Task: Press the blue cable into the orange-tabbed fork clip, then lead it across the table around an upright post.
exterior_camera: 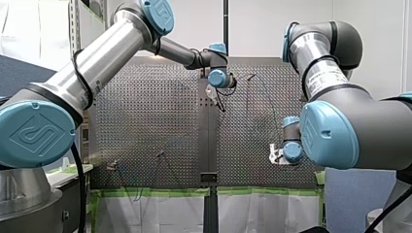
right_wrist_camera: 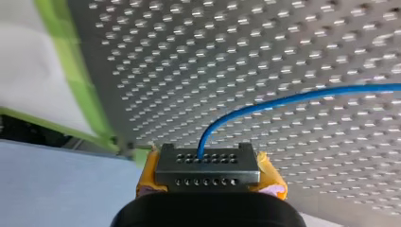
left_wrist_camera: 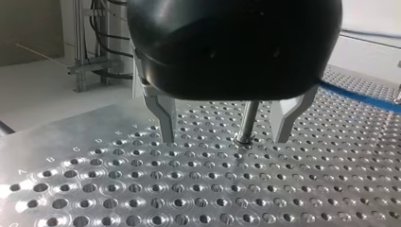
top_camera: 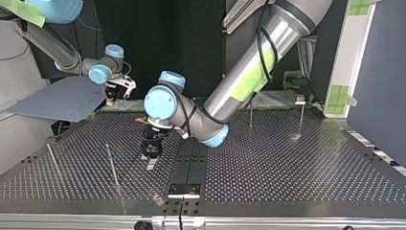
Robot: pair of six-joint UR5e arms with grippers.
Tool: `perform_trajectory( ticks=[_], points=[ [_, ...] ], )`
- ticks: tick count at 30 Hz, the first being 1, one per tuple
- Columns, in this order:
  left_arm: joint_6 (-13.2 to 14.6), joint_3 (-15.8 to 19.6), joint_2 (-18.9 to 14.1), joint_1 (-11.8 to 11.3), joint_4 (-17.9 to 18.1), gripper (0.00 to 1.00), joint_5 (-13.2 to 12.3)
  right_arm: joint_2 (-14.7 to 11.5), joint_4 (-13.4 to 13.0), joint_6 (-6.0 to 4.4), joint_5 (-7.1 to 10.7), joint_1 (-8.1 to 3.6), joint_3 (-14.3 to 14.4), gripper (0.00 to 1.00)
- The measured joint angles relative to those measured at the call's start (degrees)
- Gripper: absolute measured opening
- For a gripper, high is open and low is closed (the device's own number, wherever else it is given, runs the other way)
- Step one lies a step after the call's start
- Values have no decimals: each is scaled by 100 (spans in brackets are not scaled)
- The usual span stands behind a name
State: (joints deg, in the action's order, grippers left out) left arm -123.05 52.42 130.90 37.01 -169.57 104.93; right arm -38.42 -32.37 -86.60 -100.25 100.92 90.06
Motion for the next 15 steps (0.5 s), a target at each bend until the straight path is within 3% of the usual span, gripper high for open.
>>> perform_trajectory(
  ticks=[6, 15],
  points=[
    [78, 1, 0, -2, -6, 98, -3, 176, -32, -159, 37, -46, -3, 0],
    [180, -2, 0, -16, -15, 98, -12, 287, -166, -250, 70, -83, -4, 0]
  ],
)
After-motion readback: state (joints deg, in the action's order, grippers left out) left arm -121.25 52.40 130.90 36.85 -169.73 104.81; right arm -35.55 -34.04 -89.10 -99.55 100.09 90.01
